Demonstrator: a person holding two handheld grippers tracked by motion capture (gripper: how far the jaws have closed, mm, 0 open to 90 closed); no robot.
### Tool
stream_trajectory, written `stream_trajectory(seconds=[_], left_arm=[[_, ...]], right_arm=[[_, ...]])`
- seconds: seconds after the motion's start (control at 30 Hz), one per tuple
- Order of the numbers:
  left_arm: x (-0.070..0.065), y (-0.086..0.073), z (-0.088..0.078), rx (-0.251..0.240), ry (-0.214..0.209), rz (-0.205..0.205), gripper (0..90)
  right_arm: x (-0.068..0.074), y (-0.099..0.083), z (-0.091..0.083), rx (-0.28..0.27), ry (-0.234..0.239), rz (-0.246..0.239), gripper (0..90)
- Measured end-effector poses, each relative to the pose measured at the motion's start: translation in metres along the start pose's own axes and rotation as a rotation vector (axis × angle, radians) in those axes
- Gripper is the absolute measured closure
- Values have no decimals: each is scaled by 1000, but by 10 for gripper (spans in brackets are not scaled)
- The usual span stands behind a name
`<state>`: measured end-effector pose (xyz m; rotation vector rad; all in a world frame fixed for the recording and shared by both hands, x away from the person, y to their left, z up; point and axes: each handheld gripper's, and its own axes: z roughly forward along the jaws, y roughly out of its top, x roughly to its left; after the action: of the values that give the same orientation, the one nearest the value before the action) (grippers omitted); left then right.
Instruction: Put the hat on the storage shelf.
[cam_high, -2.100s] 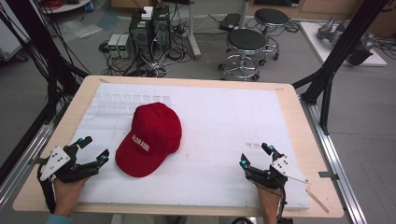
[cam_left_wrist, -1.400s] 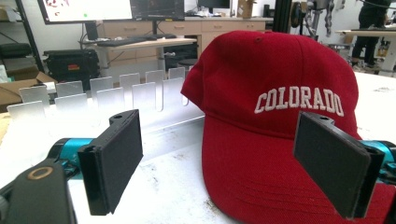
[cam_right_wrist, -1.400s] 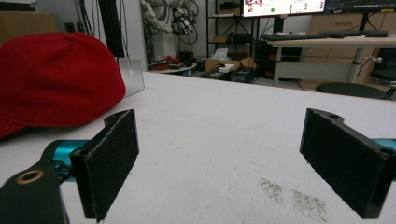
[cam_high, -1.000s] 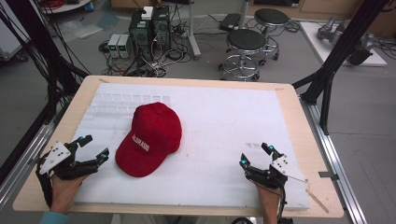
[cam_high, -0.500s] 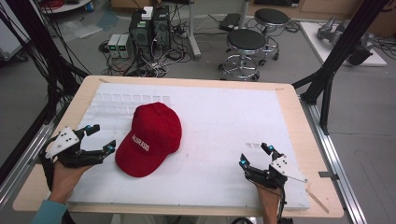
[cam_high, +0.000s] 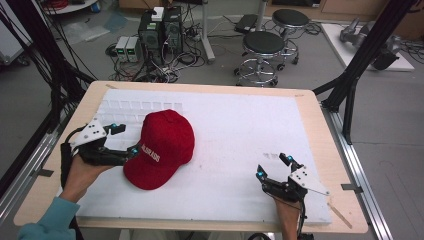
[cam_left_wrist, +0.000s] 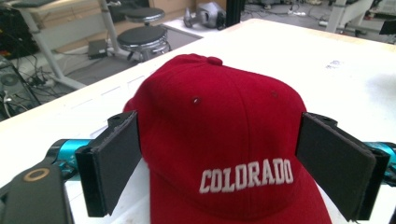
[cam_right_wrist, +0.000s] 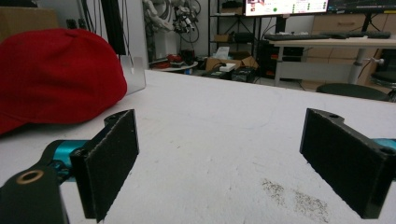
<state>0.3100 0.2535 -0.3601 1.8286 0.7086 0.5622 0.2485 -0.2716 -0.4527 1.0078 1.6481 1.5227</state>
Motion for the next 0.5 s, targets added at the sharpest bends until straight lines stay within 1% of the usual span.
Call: stream_trajectory(seconds=[0.07,0.17,0.27,0.33,0.4,0.47,0.5], left_arm=[[-1,4,6,15,3,-7,148],[-3,10,14,61,2,0,148],[-5,15,23,111,-16,3,148],[-6,17,29,130,-13,10,148],[-8,20,38,158,-8,4,148],[-9,22,45,178,-10,7,149],[-10,22,48,188,-3,9,150]], right_arm=[[0,0,0,2,3,6,106],[0,0,0,2,4,5,106],[0,0,0,2,5,3,106],[0,0,0,3,5,3,106],[0,0,0,2,4,2,106],[0,0,0,6,5,5,106],[0,0,0,7,6,5,106]])
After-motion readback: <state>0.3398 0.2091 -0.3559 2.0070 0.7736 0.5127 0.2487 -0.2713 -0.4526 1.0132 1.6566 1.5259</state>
